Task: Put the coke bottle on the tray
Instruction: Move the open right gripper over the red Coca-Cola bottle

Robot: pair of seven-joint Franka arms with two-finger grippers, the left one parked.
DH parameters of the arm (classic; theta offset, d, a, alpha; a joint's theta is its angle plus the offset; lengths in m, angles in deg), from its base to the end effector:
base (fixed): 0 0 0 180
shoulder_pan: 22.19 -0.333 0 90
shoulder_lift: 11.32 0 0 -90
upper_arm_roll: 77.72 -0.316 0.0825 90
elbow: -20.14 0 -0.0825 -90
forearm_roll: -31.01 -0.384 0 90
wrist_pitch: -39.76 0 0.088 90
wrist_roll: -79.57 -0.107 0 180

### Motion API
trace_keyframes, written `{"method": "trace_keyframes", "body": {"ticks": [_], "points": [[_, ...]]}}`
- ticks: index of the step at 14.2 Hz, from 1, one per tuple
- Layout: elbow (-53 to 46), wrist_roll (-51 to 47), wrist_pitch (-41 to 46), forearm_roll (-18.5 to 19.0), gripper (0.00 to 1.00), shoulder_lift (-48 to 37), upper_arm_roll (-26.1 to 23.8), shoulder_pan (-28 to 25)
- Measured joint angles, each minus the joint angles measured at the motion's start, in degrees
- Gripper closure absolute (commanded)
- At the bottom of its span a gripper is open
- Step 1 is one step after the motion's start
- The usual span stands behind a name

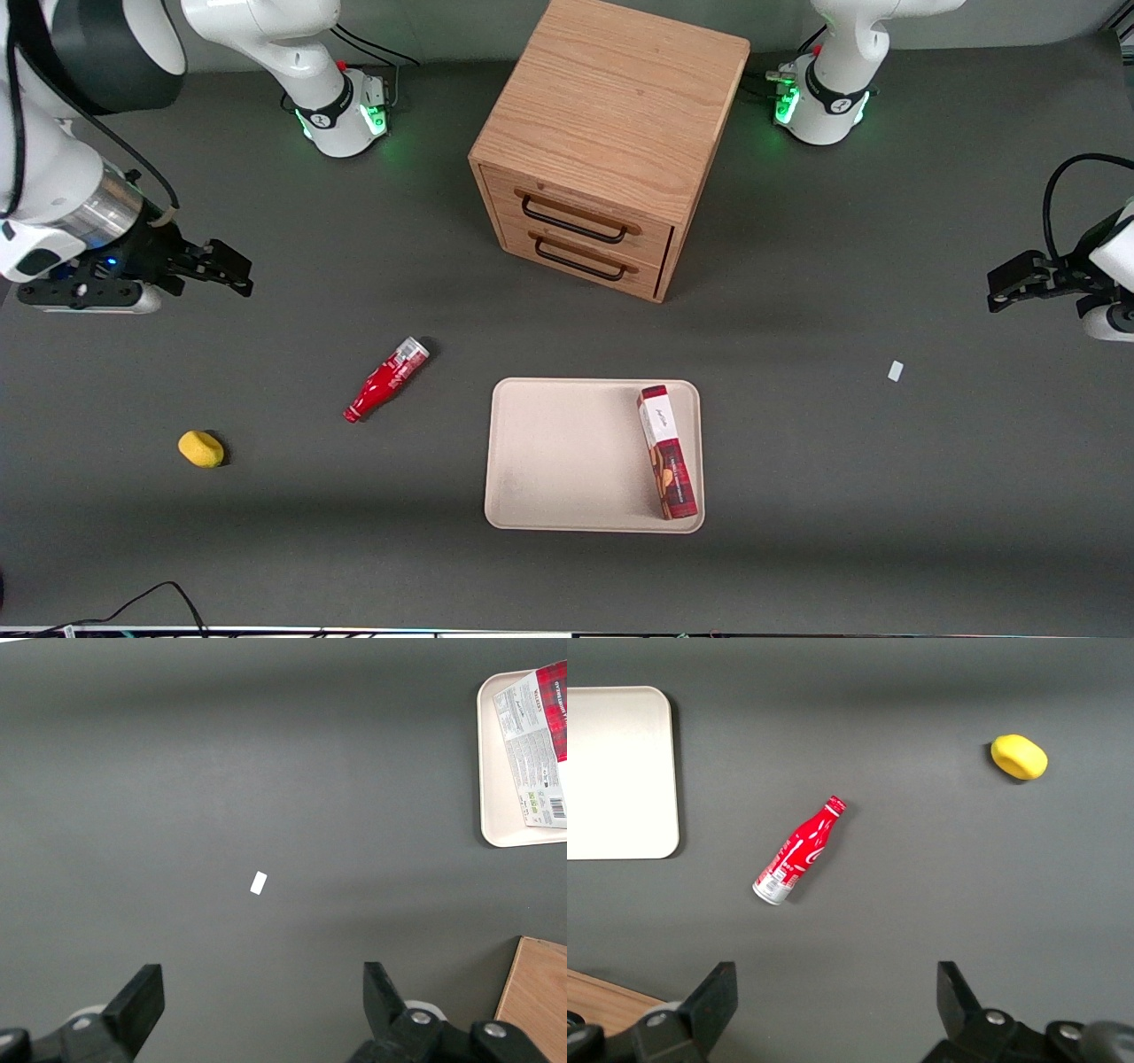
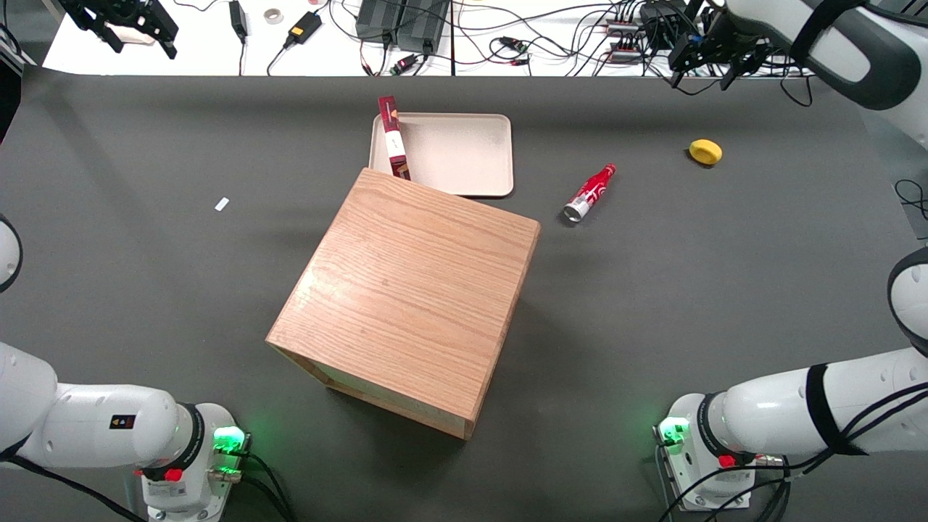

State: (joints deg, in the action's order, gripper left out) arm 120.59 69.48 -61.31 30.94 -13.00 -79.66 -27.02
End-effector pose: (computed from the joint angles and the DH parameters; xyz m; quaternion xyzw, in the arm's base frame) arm 0.5536 0.0661 0.5709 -0.9994 0.0291 -0.0198 0.0030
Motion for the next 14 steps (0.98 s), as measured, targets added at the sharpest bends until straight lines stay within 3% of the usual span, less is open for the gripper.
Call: {"method": "trace_keyframes", "body": {"ticks": [8,14], "points": [[-0.5,-1.0,0.0,-1.1,0.00,2.0,0.0,-0.6],[-1.8,-16.6,-3.3,-3.4,0.00,9.2,-2.0,-0.9]]}}
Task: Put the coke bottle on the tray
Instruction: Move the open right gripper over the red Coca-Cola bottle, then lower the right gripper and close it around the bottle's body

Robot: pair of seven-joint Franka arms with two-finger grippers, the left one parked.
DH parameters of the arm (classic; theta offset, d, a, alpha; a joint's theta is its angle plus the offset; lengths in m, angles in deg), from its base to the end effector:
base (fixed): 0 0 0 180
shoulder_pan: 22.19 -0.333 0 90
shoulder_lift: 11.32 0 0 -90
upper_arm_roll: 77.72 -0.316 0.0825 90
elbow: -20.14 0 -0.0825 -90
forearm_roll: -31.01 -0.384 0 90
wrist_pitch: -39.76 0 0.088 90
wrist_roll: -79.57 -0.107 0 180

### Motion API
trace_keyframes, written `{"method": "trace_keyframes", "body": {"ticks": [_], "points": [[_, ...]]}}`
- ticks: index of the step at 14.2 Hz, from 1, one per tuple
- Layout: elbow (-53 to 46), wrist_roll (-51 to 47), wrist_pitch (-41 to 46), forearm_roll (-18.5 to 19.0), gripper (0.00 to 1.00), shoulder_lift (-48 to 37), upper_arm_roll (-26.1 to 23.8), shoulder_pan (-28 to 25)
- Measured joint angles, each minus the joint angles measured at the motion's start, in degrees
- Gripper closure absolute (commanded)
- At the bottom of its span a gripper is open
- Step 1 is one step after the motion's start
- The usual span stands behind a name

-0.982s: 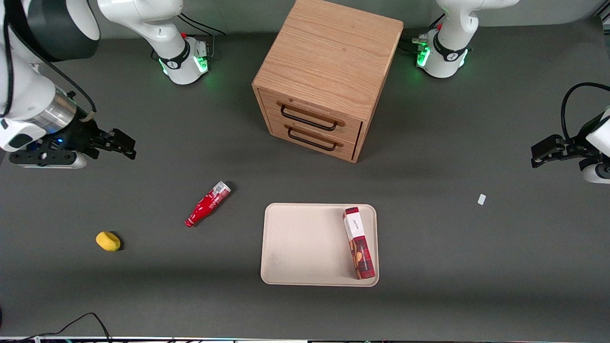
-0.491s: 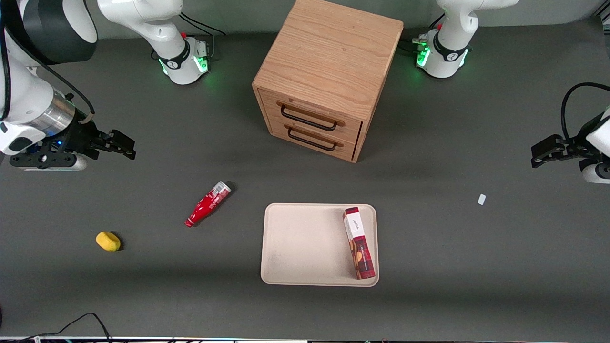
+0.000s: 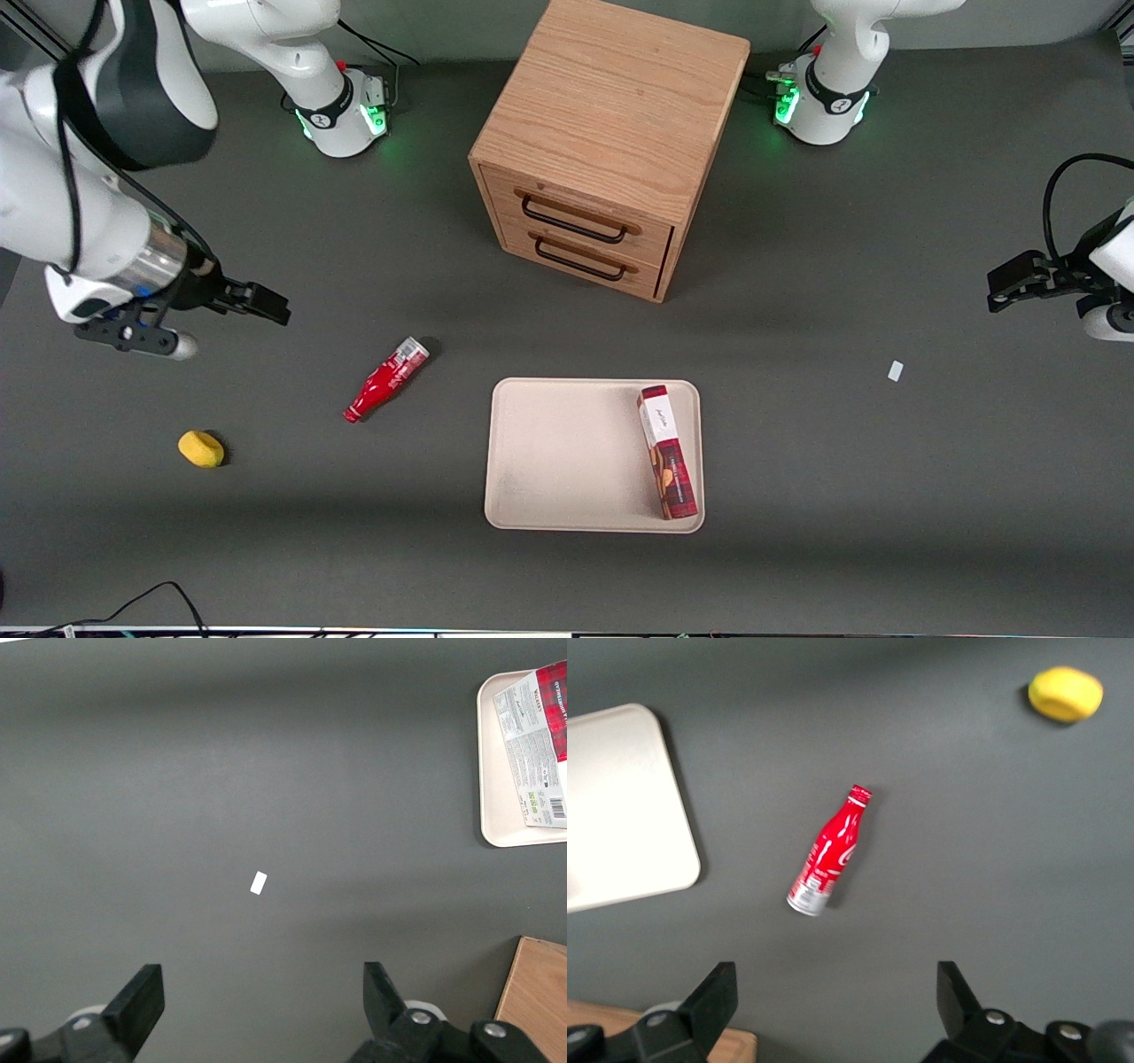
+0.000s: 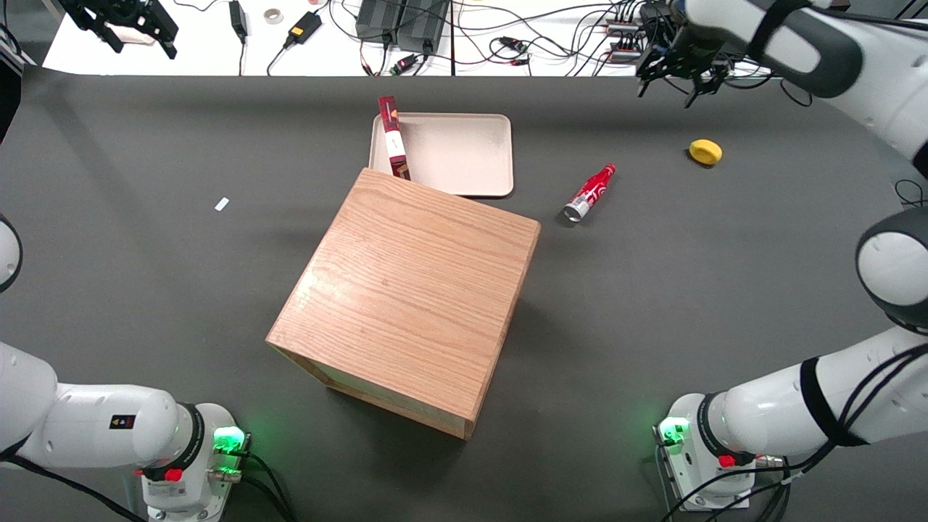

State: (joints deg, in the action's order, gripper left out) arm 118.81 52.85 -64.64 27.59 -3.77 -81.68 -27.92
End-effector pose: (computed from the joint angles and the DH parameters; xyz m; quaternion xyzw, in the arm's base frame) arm 0.5905 0.1039 0.4980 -0.9871 0.1560 0.0254 0.0267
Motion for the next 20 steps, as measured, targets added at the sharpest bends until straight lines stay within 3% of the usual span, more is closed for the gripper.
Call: {"method": "trace_keyframes", "body": {"ticks": [7,11,20], "points": [[2.2,-18.4,-7.8,1.1,0.00,9.7,-0.8,-3.0],[6.0,-30.7,-15.6,7.3,0.00,15.4,-0.9,-3.8],[14.4,-35.6,-35.3,7.7,0.00,21.8,-0.9,-4.1]]}}
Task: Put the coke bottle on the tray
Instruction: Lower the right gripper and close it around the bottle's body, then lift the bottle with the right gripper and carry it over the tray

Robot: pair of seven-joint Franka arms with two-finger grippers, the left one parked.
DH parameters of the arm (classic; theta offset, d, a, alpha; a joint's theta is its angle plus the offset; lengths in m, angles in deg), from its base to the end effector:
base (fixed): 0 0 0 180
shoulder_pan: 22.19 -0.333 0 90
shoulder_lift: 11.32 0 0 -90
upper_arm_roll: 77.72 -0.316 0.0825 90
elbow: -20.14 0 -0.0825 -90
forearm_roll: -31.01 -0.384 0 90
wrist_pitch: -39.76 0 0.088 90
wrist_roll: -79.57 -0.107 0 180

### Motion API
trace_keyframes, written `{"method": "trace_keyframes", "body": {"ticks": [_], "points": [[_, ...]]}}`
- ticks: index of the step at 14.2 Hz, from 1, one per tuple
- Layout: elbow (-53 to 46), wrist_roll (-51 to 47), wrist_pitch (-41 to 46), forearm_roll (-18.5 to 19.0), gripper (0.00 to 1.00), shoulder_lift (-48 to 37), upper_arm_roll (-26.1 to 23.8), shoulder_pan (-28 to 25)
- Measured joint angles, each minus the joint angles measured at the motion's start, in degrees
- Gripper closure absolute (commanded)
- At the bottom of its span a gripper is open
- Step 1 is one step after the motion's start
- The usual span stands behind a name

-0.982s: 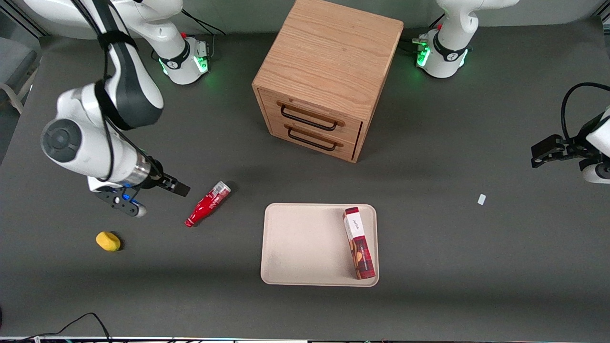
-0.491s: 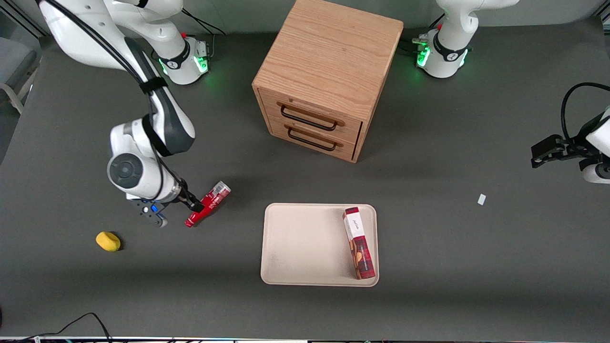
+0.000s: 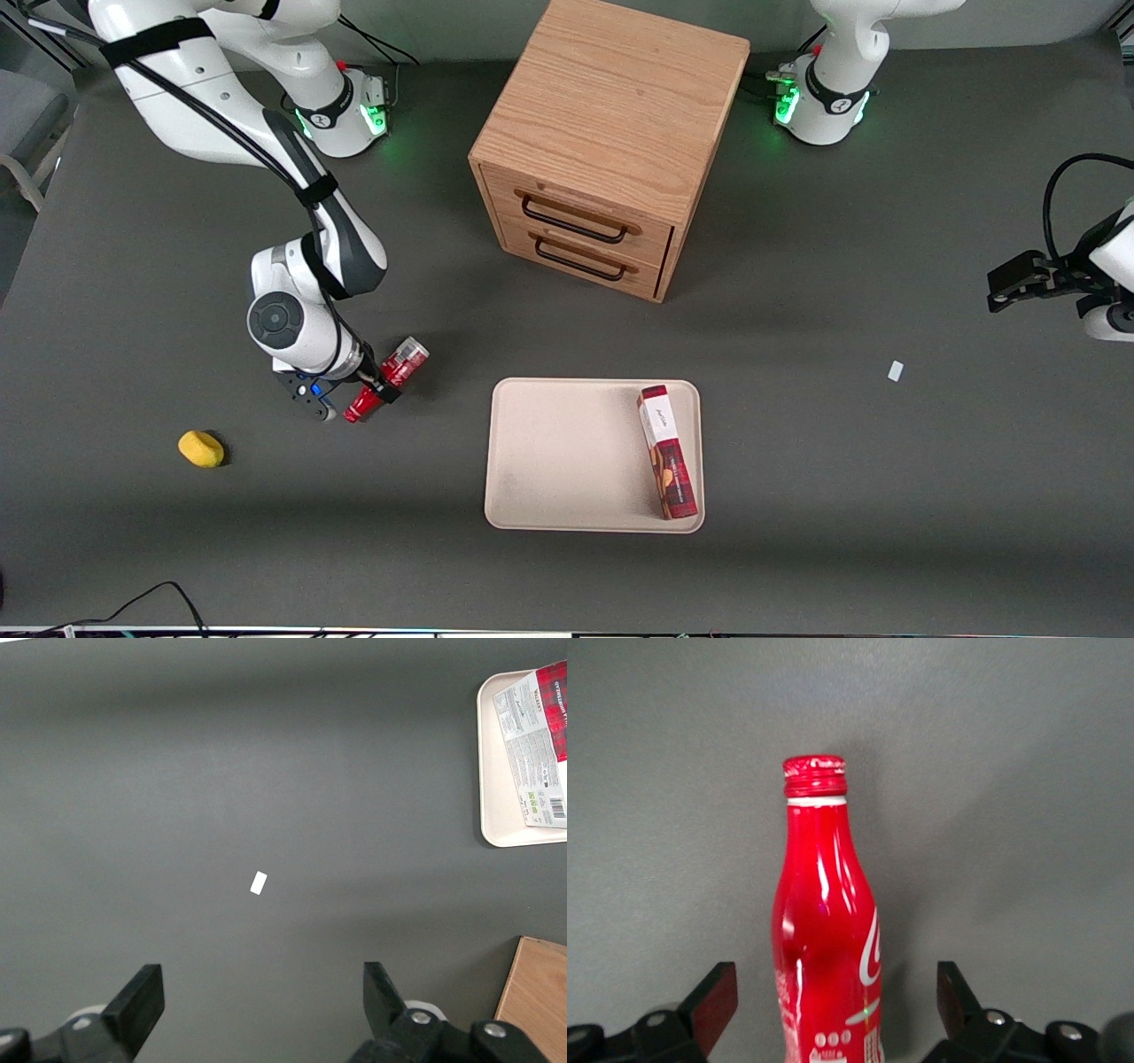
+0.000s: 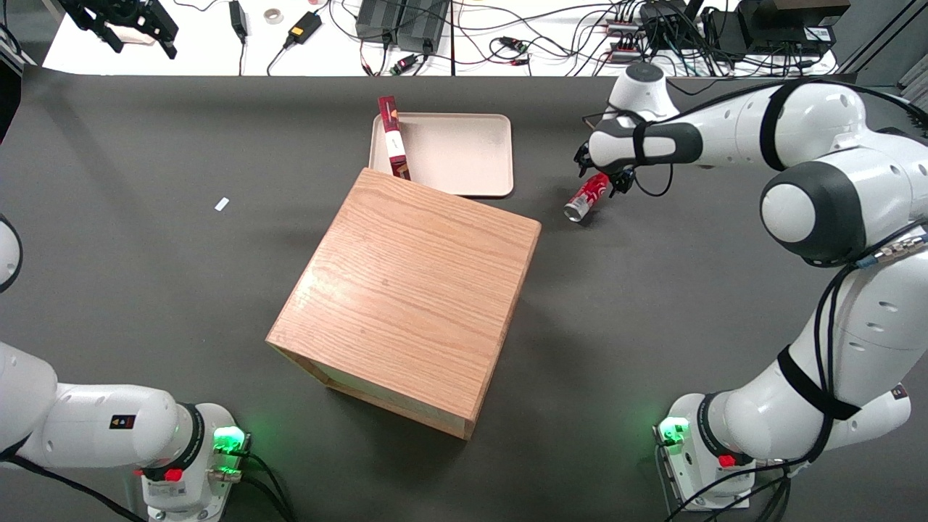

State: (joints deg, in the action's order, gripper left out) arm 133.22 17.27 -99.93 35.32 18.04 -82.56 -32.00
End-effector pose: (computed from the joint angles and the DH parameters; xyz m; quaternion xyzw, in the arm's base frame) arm 0.5899 0.1528 0.2038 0.9241 -0.3815 -0.0159 0.0163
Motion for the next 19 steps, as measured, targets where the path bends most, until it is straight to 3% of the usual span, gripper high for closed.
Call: {"method": "trace_keyframes", "body": {"ticks": [2,3,5,8,9,15,19], "points": [[0.9,-0.1,-3.2,0.0,0.00,1.2,0.0,0.0],[1.2,-0.1,-4.3,0.0,0.07,1.8,0.0,0.0],[1.4,-0.1,-5.5,0.0,0.34,2.5,0.0,-0.1],[1.5,-0.1,-6.2,0.0,0.93,2.6,-0.1,-0.1],[1.5,-0.1,-6.4,0.0,1.00,2.6,-0.1,-0.1],[0.4,0.9,-6.2,0.8,1.00,1.8,-0.5,-0.1],[-5.9,3.9,4.8,0.9,1.00,-2.1,-1.3,-0.2]]}}
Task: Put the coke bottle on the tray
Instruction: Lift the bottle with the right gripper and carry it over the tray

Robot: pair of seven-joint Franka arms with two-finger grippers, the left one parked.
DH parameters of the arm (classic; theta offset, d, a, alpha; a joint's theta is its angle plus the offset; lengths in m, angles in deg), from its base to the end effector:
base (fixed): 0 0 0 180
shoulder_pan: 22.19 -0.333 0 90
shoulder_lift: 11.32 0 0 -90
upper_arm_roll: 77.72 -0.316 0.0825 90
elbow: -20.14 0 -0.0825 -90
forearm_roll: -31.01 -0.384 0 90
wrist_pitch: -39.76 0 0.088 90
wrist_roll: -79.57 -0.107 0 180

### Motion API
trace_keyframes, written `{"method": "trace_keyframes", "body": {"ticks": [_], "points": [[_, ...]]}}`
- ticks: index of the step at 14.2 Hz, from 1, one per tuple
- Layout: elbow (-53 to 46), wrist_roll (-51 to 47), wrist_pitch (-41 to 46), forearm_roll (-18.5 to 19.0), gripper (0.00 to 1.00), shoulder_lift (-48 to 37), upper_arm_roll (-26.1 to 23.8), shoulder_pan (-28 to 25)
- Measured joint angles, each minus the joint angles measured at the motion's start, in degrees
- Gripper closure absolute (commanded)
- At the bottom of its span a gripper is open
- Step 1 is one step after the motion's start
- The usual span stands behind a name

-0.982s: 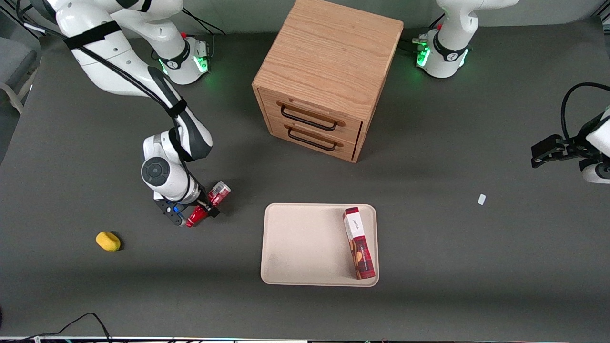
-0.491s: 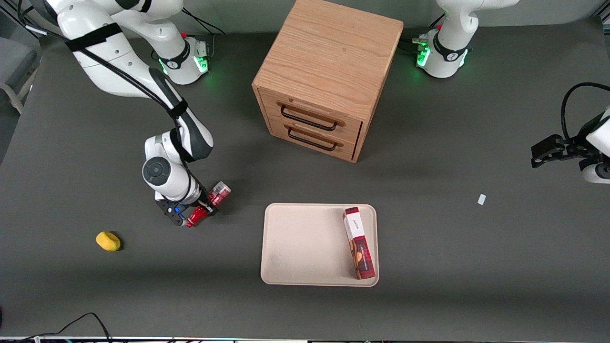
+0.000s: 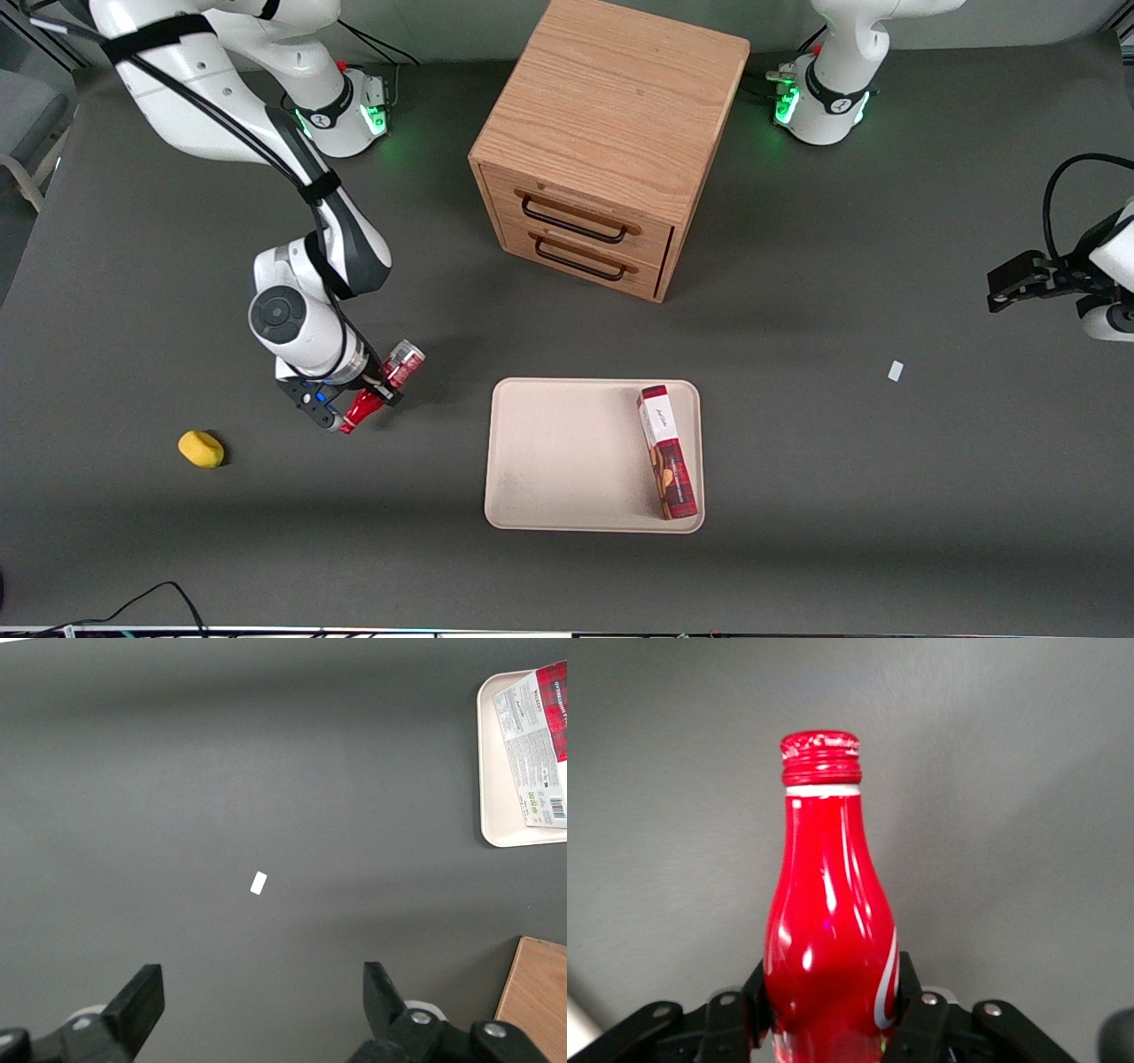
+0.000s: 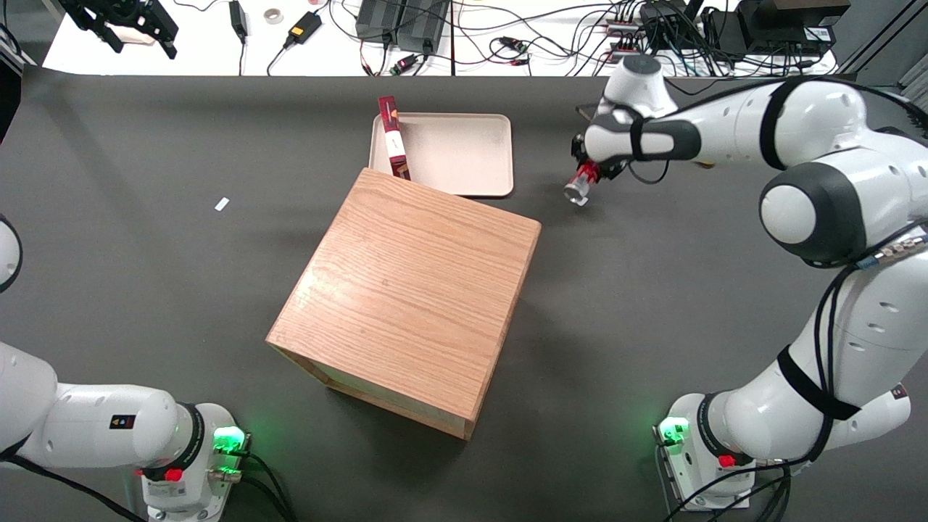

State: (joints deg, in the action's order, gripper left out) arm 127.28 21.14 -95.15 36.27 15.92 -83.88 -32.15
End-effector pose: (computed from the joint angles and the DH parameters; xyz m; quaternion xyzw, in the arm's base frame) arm 0.6157 0.1724 0.2620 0.9417 -0.3364 0.0102 0.0025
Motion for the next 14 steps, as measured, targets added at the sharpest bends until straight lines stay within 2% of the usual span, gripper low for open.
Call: {"method": "trace_keyframes", "body": {"ticks": [4,8,11,14], "points": [[-12.6,9.3,13.8,-0.1,1.00,-3.0,-0.9,0.0],[-29.6,17.0,24.2,-2.5,1.00,-0.1,-4.4,0.0],[-39.2,21.2,24.5,-2.8,1.00,5.1,-7.2,-2.6],[-43.0,28.9,16.5,-2.8,1.00,11.2,-7.3,-6.4]]}}
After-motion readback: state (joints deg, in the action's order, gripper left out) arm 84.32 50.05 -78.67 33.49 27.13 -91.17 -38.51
